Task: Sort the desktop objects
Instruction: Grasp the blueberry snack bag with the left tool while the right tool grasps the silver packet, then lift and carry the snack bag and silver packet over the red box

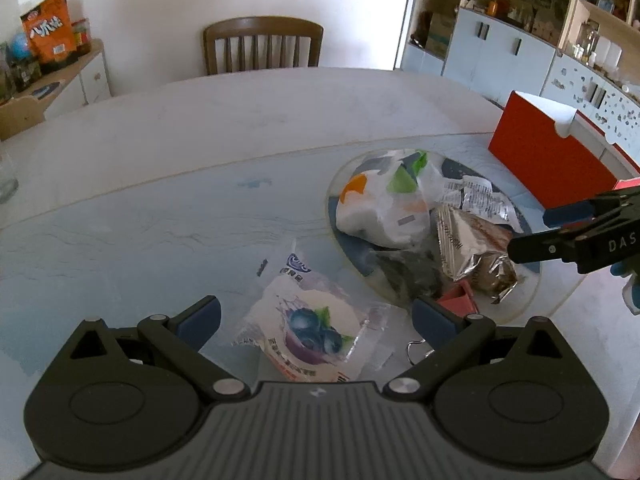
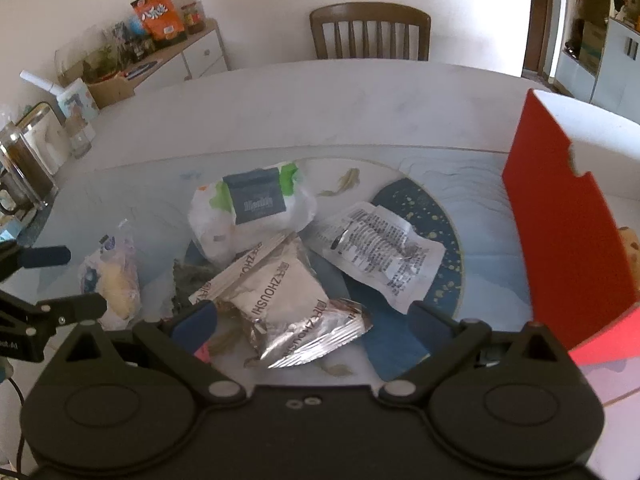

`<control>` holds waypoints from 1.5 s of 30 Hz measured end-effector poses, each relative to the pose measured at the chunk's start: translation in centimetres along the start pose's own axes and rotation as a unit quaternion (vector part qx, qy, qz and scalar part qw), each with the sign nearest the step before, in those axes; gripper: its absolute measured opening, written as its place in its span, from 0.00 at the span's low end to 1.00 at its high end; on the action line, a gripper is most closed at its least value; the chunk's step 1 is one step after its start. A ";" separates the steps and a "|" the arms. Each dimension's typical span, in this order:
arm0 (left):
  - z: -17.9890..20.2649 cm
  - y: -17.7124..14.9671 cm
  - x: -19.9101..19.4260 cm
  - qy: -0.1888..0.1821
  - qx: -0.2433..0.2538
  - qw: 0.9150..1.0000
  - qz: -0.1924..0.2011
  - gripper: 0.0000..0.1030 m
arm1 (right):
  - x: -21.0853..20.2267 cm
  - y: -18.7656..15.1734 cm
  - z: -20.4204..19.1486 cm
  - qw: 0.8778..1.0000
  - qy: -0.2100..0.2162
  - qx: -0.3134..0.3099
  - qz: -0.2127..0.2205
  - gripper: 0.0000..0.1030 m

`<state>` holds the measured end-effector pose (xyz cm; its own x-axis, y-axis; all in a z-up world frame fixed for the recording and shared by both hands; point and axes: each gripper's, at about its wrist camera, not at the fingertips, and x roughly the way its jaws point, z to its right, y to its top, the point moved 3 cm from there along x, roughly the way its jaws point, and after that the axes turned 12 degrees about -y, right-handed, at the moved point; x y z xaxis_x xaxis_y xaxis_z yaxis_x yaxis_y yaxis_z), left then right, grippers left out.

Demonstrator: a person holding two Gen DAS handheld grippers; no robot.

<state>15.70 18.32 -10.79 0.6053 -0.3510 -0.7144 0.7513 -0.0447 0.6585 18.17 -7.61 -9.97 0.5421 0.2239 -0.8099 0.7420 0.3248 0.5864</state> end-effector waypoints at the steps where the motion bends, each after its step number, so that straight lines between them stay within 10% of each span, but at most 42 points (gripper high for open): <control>1: -0.2 0.0 0.2 0.002 0.003 1.000 -0.002 0.99 | 0.3 0.1 -0.1 1.000 -0.001 -0.004 -0.001 0.99; 23: -1.3 -0.6 3.9 -0.018 -0.012 0.999 -0.046 0.99 | 4.8 0.2 -2.0 0.998 0.006 -0.044 -0.044 0.99; 33: 0.0 -0.5 3.9 -0.013 0.015 0.999 -0.049 0.67 | 4.9 0.1 -2.3 0.998 -0.009 -0.056 -0.036 0.92; 45: 0.2 -0.6 3.4 -0.015 -0.007 0.999 -0.048 0.59 | 4.2 0.1 -1.6 0.998 -0.018 -0.047 -0.041 0.72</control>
<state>17.25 16.92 -13.59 0.5217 -0.3730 -0.7673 0.8098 -0.0664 0.5829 19.87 -5.19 -13.32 0.4956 0.1603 -0.8536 0.7451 0.4265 0.5127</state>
